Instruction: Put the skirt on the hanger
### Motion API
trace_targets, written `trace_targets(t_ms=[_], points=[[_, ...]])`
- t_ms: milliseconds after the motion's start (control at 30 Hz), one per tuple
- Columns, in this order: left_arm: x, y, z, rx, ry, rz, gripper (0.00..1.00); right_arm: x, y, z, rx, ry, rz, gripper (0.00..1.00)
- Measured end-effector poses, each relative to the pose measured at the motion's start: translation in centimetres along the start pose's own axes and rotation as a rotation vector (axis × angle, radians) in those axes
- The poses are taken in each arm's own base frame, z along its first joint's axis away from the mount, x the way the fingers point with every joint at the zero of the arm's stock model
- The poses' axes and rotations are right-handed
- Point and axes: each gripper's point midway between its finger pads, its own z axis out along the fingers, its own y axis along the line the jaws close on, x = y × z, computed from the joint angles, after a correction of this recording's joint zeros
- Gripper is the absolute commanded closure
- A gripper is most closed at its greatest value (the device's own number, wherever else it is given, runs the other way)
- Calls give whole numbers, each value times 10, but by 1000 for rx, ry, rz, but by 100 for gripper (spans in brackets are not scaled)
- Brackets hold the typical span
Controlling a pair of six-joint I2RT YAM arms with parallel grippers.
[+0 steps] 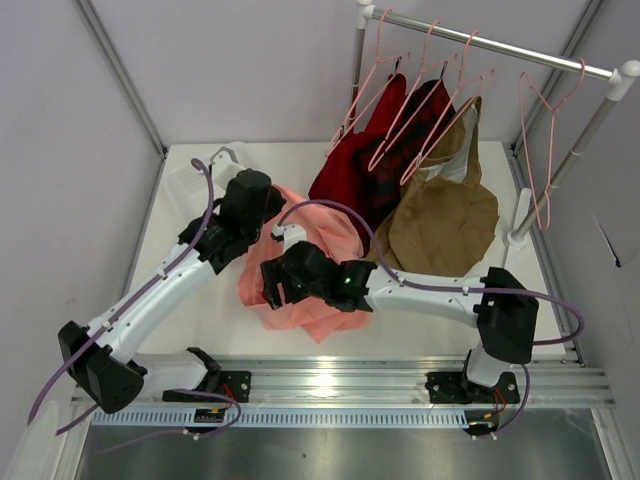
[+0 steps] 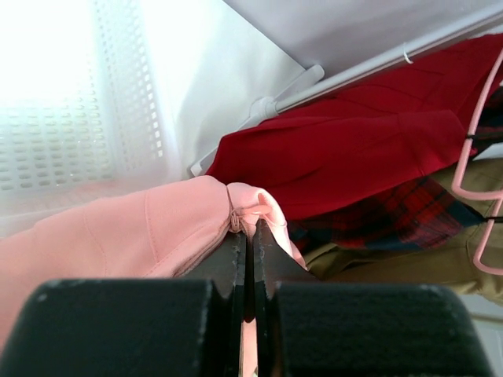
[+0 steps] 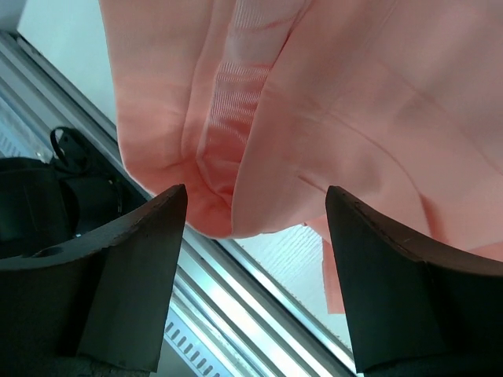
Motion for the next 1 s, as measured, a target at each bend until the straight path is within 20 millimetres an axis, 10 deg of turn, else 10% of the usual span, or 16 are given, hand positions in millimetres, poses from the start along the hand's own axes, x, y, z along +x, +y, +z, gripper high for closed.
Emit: trace_targets(t_ms=[233, 400, 667, 1000], points=[[-7, 18, 5, -40, -1, -45, 100, 28, 5, 18, 59, 53, -57, 36], [-10, 25, 6, -47, -1, -64, 100, 23, -5, 24, 129, 37, -75, 100], [-31, 35, -2, -39, -17, -111, 100, 19, -32, 9, 260, 25, -113, 100], [-75, 32, -62, 10, -62, -224, 100, -60, -79, -159, 281, -263, 8, 100]])
